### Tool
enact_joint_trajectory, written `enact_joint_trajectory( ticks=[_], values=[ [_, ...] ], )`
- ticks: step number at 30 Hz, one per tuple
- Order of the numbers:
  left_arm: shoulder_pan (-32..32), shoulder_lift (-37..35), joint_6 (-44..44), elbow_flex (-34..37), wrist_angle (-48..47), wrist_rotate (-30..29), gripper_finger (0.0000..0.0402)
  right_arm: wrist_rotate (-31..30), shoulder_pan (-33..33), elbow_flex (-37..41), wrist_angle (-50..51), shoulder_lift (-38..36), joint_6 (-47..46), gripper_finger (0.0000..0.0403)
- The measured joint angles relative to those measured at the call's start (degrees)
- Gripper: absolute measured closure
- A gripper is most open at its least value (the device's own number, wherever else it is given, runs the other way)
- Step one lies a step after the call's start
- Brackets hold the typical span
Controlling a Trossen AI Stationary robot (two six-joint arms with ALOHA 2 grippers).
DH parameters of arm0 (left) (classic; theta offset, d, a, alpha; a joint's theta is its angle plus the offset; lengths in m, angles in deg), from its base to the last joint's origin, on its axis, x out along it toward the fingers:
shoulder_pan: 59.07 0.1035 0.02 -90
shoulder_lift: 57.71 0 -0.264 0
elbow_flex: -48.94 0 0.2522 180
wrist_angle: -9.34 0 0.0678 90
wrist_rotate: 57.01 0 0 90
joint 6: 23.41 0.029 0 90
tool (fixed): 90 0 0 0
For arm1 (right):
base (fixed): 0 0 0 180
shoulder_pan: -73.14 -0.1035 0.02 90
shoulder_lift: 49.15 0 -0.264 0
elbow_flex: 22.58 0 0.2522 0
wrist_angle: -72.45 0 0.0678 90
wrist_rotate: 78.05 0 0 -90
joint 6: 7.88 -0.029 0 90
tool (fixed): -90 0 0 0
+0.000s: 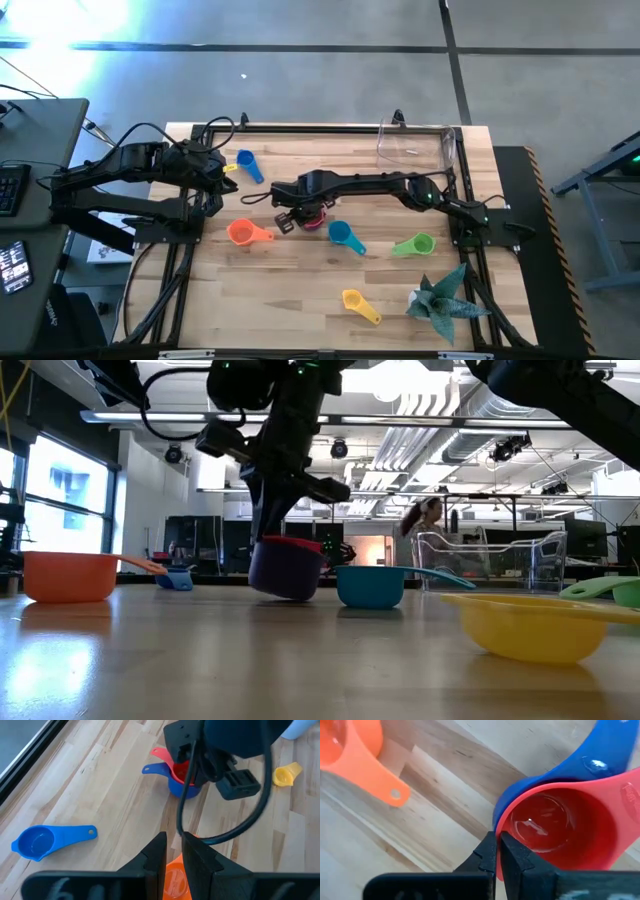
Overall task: Nest measuring cups in basket
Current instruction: Remove the red measuring cup from the dark blue measuring cup
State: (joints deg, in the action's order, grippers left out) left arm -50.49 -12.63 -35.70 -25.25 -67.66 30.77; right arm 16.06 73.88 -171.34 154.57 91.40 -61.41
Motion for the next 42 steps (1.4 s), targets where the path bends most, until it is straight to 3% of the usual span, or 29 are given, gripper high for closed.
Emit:
enact_joint_trajectory(
  ticks=[11,17,23,33,38,42],
  values=[
    [0.02,-0.01,-0.04,0.0,0.02,0.0,0.0353,0.29,0.07,0.07,0.58,-0.18,1.03,0.0402],
    [0.0,0.01,-0.07,0.0,0.02,0.0,0.0353,-2.7,-1.17,0.07,2.81,-0.28,1.08,0.0402],
    [0.02,0.01,-0.09,0.0,0.02,0.0,0.0353,-10.19,-3.25,0.07,3.17,-0.28,1.55,0.0402],
    [0.02,0.01,-0.11,0.0,0.02,0.0,0.0353,-14.33,-4.89,0.07,3.34,-0.3,1.36,0.0402],
    [0.02,0.02,-1.07,0.0,0.02,0.0,0.0353,-21.82,-6.46,0.07,3.44,-0.3,7.11,0.0402],
    [0.02,0.01,-1.09,0.0,0.02,0.0,0.0353,-23.42,-7.46,0.07,3.45,-0.3,13.26,0.0402]
  ],
)
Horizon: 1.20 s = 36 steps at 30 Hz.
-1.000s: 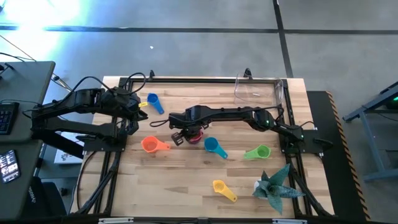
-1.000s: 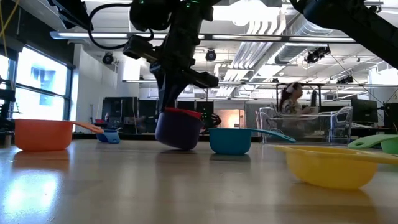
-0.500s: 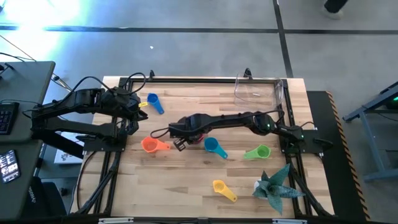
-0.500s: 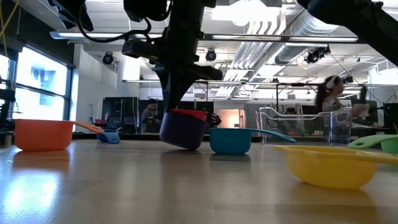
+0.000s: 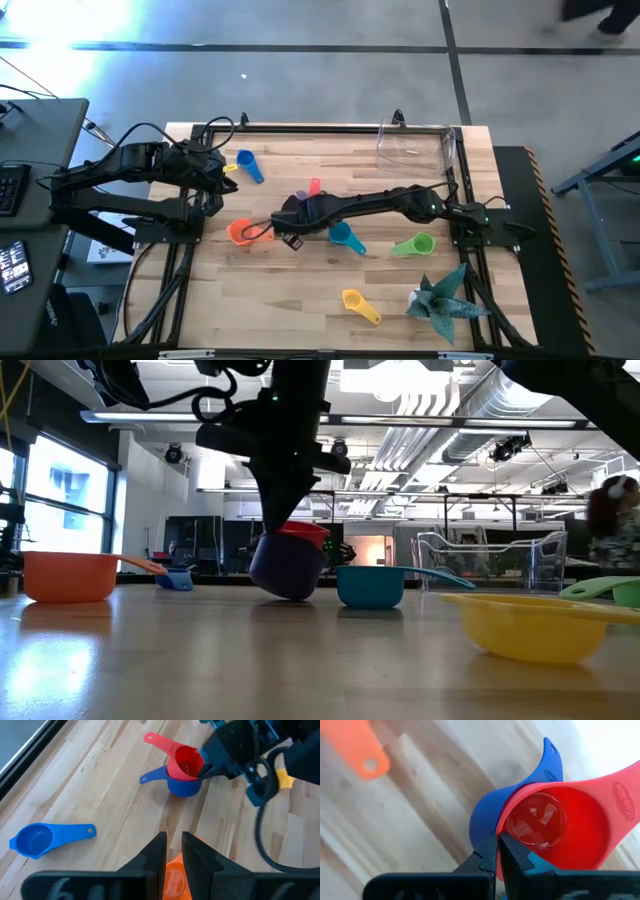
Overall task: Nest measuring cups in basket
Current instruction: Remove the red measuring cup from the dark blue measuring cup
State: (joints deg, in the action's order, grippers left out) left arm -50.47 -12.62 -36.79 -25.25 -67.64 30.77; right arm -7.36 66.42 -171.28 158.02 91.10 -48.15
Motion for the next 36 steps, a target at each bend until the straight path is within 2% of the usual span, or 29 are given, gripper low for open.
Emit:
enact_joint_trajectory(
  ticks=[8,21,30,36],
  values=[
    [-0.02,0.0,0.02,0.0,0.0,0.0,0.0353,-6.02,-1.25,0.0,0.04,0.0,7.32,0.0402],
    [-0.01,0.0,0.07,0.0,0.0,0.0,0.0353,-16.89,-3.15,0.0,2.04,-0.07,4.3,0.0402],
    [0.0,0.0,0.09,0.0,-0.01,0.0,0.0353,-17.12,-3.46,0.0,1.66,-0.12,3.98,0.0402],
    [0.0,0.0,-0.17,0.0,-0.02,0.0,0.0353,-17.33,-3.03,0.0,0.79,-2.64,4.55,0.0402]
  ],
)
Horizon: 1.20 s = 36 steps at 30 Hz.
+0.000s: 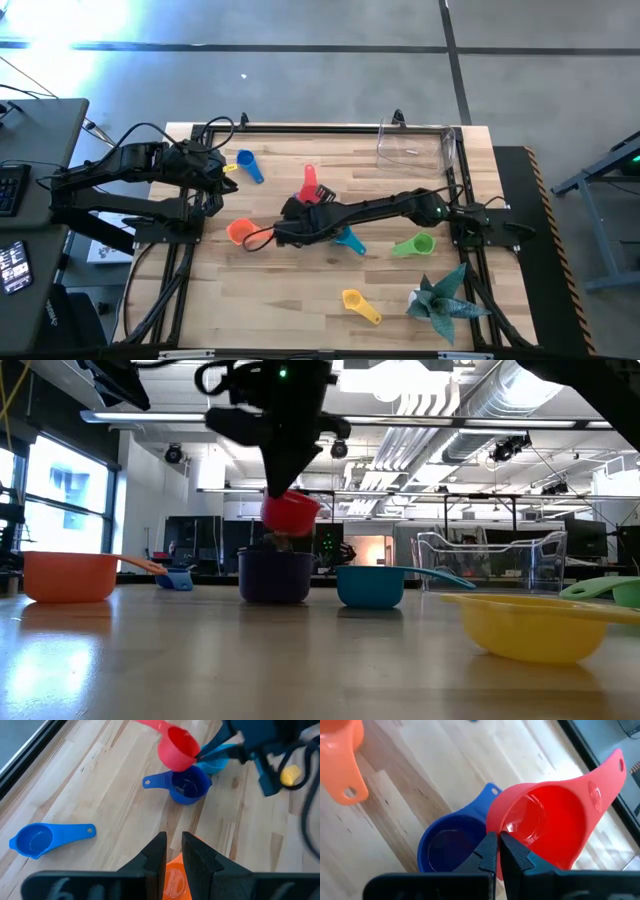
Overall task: Nest measuring cups in basket
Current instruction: Remove the red measuring cup from the dark blue measuring cup
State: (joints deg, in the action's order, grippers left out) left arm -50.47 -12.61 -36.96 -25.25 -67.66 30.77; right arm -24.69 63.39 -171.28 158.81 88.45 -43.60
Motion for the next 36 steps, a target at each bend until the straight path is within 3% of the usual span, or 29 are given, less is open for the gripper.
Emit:
enact_joint_trajectory(
  ticks=[6,14,21,26,36],
  values=[
    [-0.01,-0.01,-4.76,0.0,0.0,0.01,0.0353,0.54,3.52,0.0,3.42,-3.35,3.4,0.0402],
    [0.0,0.0,-12.89,0.0,0.01,-0.22,0.0353,15.22,10.65,0.0,1.27,-4.83,20.93,0.0402],
    [-0.02,-0.01,-20.99,0.0,-0.04,-0.2,0.0353,18.68,16.47,0.91,1.07,-4.94,32.3,0.0402],
    [-0.01,-0.02,-25.76,0.0,0.0,-0.2,0.0353,24.57,21.25,4.49,-2.88,-4.98,35.75,0.0402],
    [-0.02,-0.02,-29.93,0.0,0.0,-0.26,0.0353,25.59,23.79,12.06,-6.91,-4.8,38.33,0.0402]
  ],
)
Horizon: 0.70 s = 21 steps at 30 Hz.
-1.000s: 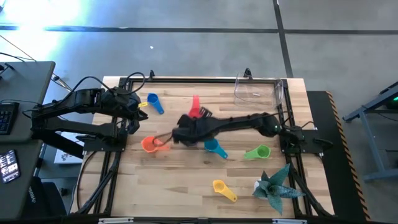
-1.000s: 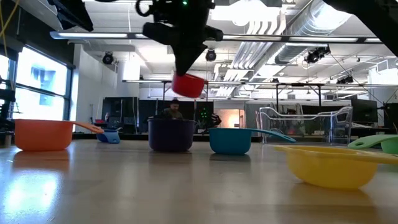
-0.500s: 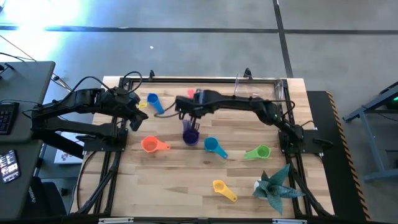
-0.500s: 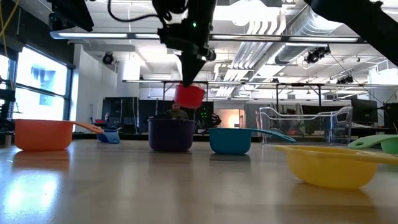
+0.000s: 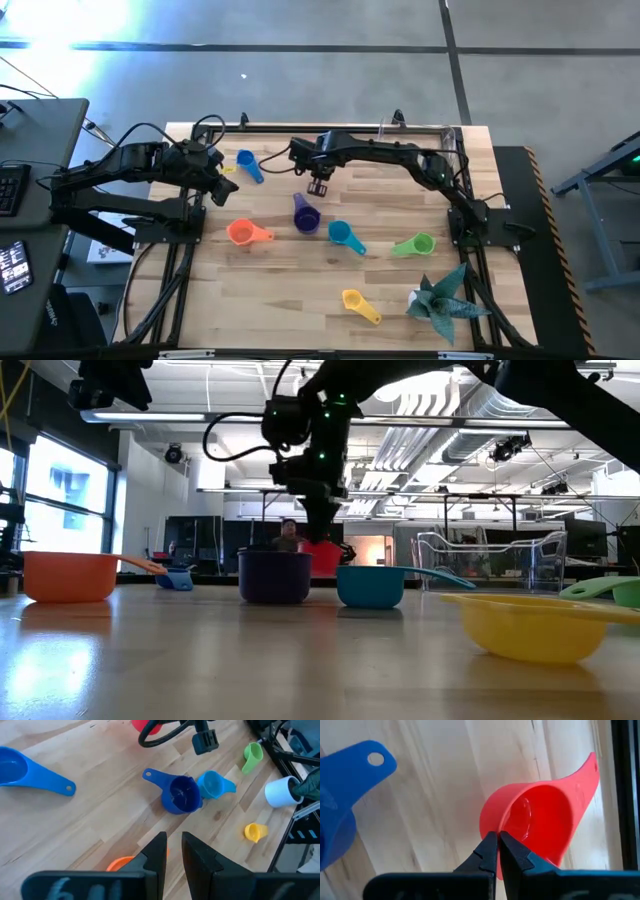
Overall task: Nest measuring cups in basket
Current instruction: Remove the red measuring cup from the dark blue measuring cup
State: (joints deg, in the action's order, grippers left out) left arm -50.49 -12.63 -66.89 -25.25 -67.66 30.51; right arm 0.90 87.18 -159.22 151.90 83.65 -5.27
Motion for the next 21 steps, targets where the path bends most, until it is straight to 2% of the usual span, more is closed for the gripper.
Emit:
enact_joint_trajectory(
  ticks=[12,21],
  values=[
    [0.02,0.02,-1.42,0.0,0.02,-0.38,0.0353,1.7,0.73,3.57,-1.48,-0.03,0.29,0.0402],
    [0.02,0.02,-1.39,0.0,0.01,-0.35,0.0353,6.18,2.11,3.57,-1.29,-0.03,0.43,0.0402]
  ],
)
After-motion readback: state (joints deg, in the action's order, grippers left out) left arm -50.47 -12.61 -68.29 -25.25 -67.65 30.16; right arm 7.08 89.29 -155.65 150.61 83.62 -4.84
